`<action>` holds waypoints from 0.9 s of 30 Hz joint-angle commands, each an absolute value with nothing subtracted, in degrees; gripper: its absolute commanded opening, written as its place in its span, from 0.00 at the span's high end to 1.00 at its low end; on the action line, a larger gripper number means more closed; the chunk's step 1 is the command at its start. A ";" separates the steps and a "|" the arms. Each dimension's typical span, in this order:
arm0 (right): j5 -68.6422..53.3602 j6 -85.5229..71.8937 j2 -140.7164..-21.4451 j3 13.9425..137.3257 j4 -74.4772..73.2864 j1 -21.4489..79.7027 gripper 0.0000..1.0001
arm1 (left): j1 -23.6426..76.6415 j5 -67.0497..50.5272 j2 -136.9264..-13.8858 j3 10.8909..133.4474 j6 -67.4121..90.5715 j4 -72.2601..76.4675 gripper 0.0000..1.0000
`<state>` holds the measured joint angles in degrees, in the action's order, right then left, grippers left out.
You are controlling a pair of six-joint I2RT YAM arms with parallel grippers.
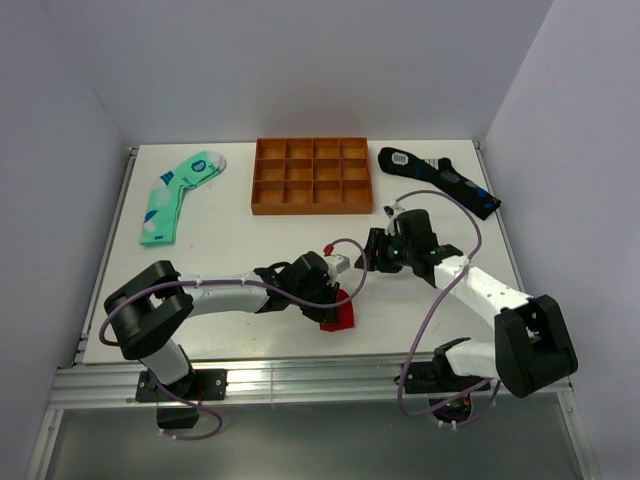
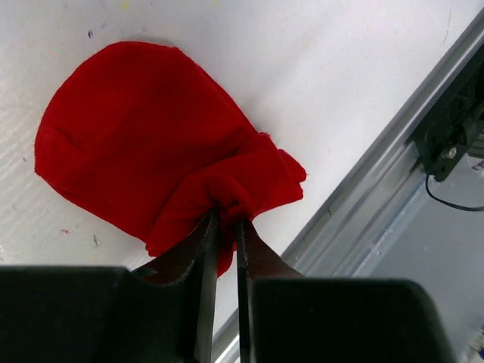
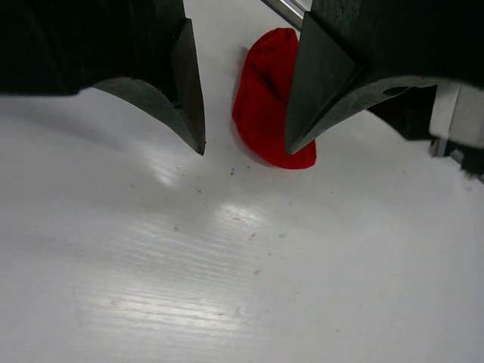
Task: Roll the socks
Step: Roll the sock at the center of the board.
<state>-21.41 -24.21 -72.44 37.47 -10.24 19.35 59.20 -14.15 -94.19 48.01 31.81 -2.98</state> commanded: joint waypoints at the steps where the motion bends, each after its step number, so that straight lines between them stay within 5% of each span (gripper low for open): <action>1: -28.55 -24.61 -67.95 32.89 -0.38 19.42 0.46 | 58.36 -16.51 -95.80 46.05 33.57 -15.29 1.00; 27: -24.44 -32.78 -63.55 8.09 42.01 42.44 0.48 | 44.65 -39.64 -99.76 48.08 29.80 -23.72 1.00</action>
